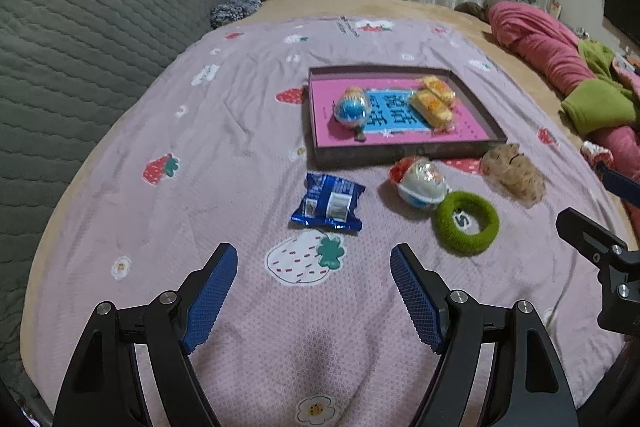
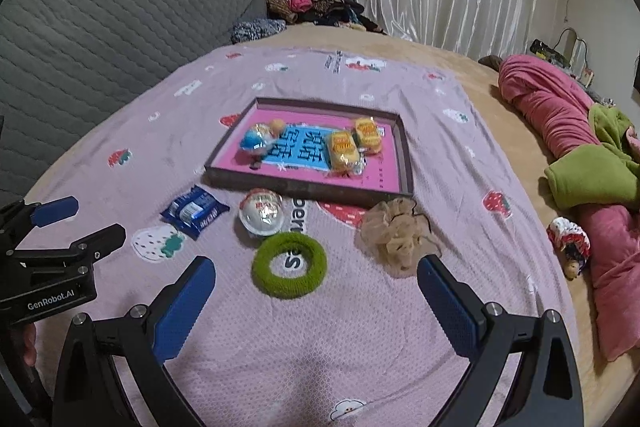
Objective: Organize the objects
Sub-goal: 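Withdraw both open tools from the tray toward the remaining items, then close left tool on the blue snack packet while right tool closes on the green ring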
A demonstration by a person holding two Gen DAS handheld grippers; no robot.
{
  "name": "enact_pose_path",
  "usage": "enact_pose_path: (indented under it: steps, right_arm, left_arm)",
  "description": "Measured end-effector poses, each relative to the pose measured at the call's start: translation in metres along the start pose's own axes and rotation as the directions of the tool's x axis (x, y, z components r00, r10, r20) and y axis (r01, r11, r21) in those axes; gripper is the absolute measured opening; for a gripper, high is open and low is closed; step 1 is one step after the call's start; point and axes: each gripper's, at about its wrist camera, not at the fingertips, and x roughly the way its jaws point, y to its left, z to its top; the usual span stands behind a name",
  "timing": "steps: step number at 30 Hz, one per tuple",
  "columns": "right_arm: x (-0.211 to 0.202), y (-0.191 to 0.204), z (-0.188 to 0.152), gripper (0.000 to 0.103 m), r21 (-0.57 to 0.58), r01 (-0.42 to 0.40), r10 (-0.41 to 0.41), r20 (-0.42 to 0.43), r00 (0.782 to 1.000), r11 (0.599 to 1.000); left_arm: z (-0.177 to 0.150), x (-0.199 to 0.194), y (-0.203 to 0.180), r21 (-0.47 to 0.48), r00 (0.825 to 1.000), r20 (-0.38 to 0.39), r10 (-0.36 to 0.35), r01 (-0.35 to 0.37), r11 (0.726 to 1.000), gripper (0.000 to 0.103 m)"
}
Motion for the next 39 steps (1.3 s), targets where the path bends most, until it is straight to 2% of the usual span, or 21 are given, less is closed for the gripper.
enact_pose_path:
  steps: [9,26,39]
  right_arm:
    - [0.031,-0.004,-0.009,0.102,0.014,0.012,-0.011,-0.033,0.999,1.000]
    - [0.073,-0.013,-0.017,0.102,0.044,0.023,-0.018,-0.101,0.995,0.999]
    - [0.109,-0.017,-0.014,0.102,0.068,0.069,-0.058,-0.154,0.986,0.995]
  left_arm:
    - [-0.006,0.031,0.001,0.007,1.000,-0.025,-0.007,0.007,1.000,0.080]
    - [0.008,0.080,-0.005,0.008,0.997,-0.071,-0.015,0.016,1.000,0.080]
    - [0.018,0.113,-0.011,0.020,0.995,-0.090,-0.037,0.039,0.999,0.080]
